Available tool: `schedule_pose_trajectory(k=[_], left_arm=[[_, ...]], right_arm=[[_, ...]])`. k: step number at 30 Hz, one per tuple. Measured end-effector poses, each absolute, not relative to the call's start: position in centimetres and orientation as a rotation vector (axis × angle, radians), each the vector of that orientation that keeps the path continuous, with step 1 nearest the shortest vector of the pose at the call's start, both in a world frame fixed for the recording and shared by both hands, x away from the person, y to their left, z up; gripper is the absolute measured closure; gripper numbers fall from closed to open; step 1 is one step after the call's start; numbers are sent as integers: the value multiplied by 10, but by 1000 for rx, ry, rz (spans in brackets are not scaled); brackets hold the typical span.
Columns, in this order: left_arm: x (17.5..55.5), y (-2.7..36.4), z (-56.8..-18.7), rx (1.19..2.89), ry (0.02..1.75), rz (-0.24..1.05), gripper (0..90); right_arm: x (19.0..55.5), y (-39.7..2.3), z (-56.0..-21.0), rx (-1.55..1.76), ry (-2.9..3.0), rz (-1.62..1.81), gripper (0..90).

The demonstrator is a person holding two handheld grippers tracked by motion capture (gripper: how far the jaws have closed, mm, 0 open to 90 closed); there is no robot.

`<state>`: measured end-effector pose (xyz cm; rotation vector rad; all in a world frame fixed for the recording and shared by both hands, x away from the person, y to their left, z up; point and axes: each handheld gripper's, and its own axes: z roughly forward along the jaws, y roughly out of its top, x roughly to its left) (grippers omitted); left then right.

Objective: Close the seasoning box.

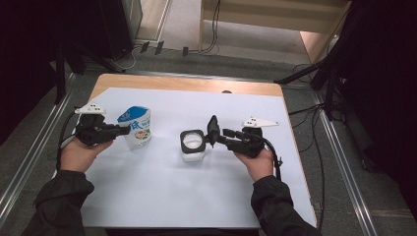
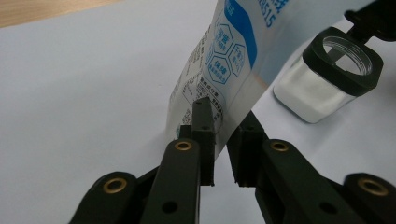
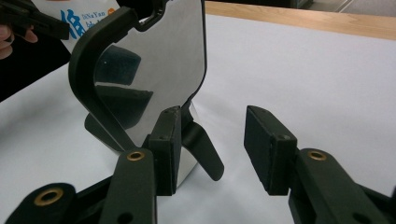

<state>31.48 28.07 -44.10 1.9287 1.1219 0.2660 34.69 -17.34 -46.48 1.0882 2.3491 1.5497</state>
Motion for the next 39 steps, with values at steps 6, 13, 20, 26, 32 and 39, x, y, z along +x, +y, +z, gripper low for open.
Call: schedule_pose_trajectory(k=[6, 13, 20, 26, 32, 39], left_arm=[[314, 281, -442, 1925, 1119, 254, 755], [313, 282, -442, 1902, 1106, 273, 580], [312, 282, -443, 1889, 1099, 284, 487], [307, 285, -446, 1880, 1116, 257, 463], [298, 286, -447, 1875, 1116, 247, 460], [297, 285, -451, 1885, 1118, 238, 452]], right_arm=[[347, -171, -463, 1079, 2355, 1556, 627], [346, -167, -459, 1083, 2357, 1547, 784], [347, -160, -454, 1081, 2363, 1578, 879], [346, -158, -452, 1100, 2343, 1570, 883], [351, -155, -451, 1160, 2326, 1628, 878], [354, -147, -448, 1141, 2329, 1639, 876]])
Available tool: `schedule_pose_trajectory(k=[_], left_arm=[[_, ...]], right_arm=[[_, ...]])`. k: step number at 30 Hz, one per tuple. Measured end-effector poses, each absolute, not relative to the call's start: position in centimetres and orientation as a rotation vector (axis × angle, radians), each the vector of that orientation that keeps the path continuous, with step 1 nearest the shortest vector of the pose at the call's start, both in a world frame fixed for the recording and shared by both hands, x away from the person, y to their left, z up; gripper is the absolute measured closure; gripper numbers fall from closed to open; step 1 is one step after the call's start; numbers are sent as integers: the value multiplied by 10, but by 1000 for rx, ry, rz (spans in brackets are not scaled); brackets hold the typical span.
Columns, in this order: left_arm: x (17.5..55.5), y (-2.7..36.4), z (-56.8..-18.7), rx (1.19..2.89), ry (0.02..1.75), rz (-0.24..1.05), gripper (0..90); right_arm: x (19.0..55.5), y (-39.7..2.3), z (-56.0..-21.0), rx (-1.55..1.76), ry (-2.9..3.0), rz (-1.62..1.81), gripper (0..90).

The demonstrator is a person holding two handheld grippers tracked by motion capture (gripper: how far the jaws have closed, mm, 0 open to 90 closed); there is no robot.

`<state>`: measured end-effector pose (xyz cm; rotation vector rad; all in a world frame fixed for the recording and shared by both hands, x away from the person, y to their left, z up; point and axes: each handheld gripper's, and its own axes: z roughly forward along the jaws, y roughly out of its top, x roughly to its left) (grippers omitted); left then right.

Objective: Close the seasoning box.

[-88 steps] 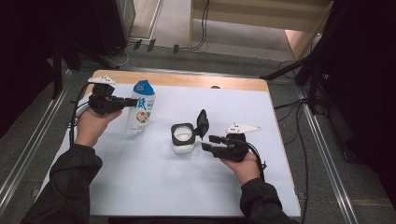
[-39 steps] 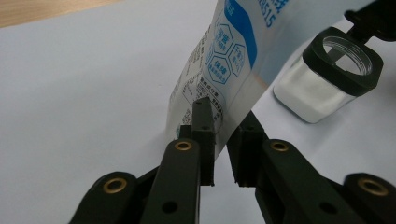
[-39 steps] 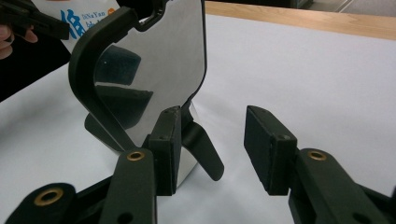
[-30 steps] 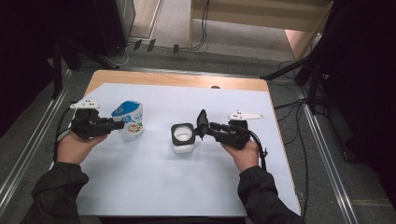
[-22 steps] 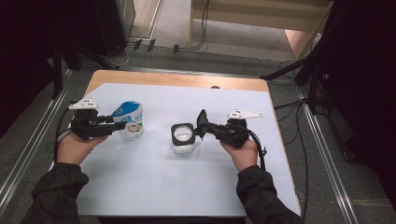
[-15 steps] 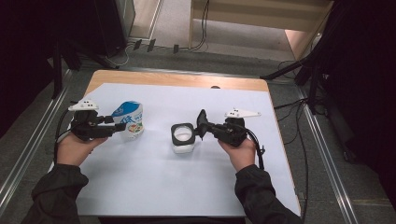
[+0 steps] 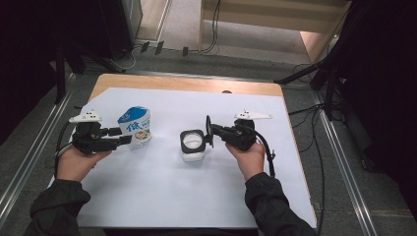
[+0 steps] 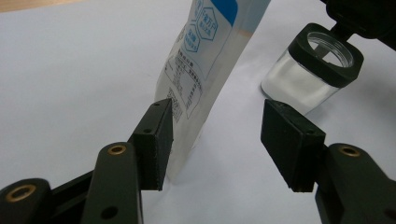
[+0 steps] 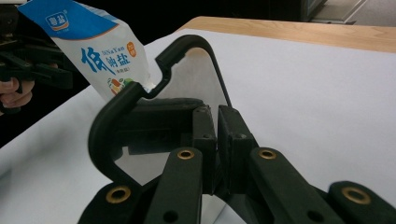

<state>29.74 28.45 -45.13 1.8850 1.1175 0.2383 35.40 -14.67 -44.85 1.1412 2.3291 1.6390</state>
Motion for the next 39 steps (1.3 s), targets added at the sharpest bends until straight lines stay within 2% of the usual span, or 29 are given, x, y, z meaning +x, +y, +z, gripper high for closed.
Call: schedule_pose_trajectory(k=[20, 25, 30, 39], left_arm=[[299, 288, -455, 1889, 1122, 232, 427], [299, 288, -455, 1896, 1125, 231, 423], [299, 287, -454, 1898, 1116, 230, 421], [301, 287, -455, 1902, 1106, 217, 409]], right_arm=[[355, -118, -456, 1051, 2443, 1588, 861], [355, -117, -456, 1027, 2433, 1598, 781], [355, -120, -455, 1020, 2416, 1623, 637], [359, -132, -454, 1032, 2387, 1591, 542]])
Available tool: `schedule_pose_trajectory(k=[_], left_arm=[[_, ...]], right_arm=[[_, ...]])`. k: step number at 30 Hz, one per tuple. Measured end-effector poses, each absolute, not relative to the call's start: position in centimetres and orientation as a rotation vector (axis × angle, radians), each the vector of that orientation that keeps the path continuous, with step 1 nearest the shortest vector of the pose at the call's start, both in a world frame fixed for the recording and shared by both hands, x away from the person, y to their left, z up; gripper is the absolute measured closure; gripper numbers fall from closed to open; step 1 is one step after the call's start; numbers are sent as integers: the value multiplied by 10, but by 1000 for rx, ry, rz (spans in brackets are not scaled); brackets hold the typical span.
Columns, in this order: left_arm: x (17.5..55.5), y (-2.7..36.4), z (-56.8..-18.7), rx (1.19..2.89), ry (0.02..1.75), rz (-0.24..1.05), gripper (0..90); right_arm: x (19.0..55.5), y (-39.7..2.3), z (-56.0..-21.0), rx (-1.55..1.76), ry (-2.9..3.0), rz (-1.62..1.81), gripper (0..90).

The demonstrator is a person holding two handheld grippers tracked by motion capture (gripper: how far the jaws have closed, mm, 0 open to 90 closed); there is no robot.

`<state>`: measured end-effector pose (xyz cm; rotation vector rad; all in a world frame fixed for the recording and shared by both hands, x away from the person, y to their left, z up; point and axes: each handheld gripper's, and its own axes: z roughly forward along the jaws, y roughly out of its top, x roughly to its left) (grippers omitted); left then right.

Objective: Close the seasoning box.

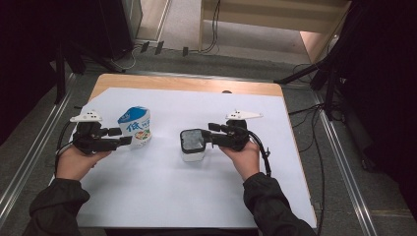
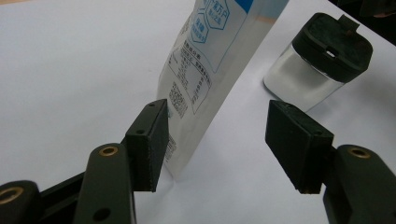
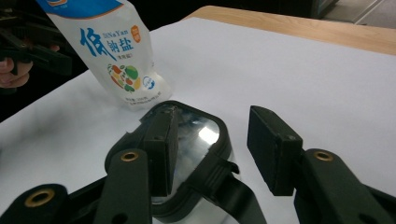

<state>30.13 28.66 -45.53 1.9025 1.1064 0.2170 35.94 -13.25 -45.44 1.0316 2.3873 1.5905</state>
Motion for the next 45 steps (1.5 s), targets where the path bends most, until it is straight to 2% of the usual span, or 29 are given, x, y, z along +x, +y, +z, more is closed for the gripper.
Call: schedule_pose_trajectory(k=[30, 45], left_arm=[[305, 281, -463, 1963, 1085, 220, 381], [309, 280, -465, 1946, 1080, 201, 384]], right_arm=[[355, -224, -457, 1227, 2156, 1515, 454], [351, -235, -468, 1262, 2169, 1459, 423]])
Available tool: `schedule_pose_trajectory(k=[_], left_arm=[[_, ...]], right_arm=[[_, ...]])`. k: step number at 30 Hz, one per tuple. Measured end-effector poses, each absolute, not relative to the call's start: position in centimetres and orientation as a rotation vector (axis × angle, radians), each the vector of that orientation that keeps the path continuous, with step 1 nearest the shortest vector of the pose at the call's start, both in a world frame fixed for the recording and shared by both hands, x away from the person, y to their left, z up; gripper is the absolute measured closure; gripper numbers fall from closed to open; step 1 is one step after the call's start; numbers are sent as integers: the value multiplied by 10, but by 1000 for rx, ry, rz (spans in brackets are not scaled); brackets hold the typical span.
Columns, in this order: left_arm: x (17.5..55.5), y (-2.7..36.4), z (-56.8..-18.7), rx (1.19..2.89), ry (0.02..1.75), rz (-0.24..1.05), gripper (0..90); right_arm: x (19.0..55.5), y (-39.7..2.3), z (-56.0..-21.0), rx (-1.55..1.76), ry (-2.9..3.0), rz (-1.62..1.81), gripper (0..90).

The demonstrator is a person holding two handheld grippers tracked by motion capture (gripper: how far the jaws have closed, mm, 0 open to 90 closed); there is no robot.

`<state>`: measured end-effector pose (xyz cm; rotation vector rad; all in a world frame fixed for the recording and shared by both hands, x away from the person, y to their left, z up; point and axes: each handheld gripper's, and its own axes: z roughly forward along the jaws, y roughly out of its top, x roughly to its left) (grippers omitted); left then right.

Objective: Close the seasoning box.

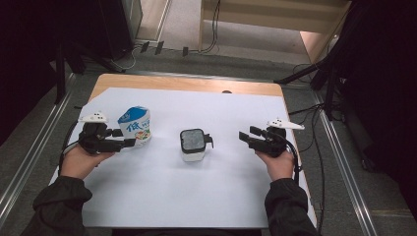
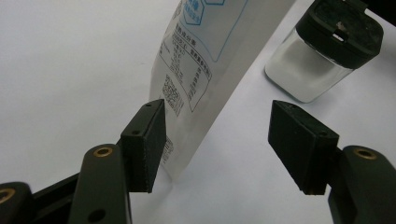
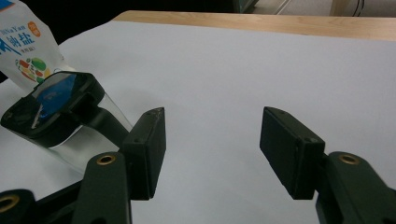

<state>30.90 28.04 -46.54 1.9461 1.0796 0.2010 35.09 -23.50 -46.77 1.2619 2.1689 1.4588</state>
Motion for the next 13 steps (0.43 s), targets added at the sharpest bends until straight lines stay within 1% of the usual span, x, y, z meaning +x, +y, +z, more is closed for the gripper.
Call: schedule_pose_trajectory(k=[7, 10, 13], left_arm=[[309, 281, -465, 1941, 1077, 195, 388], [310, 282, -465, 1934, 1073, 168, 390], [311, 283, -466, 1928, 1076, 172, 351]], right_arm=[[351, -234, -468, 1252, 2168, 1450, 421], [352, -235, -468, 1261, 2155, 1453, 416], [354, -236, -469, 1270, 2140, 1467, 408]])
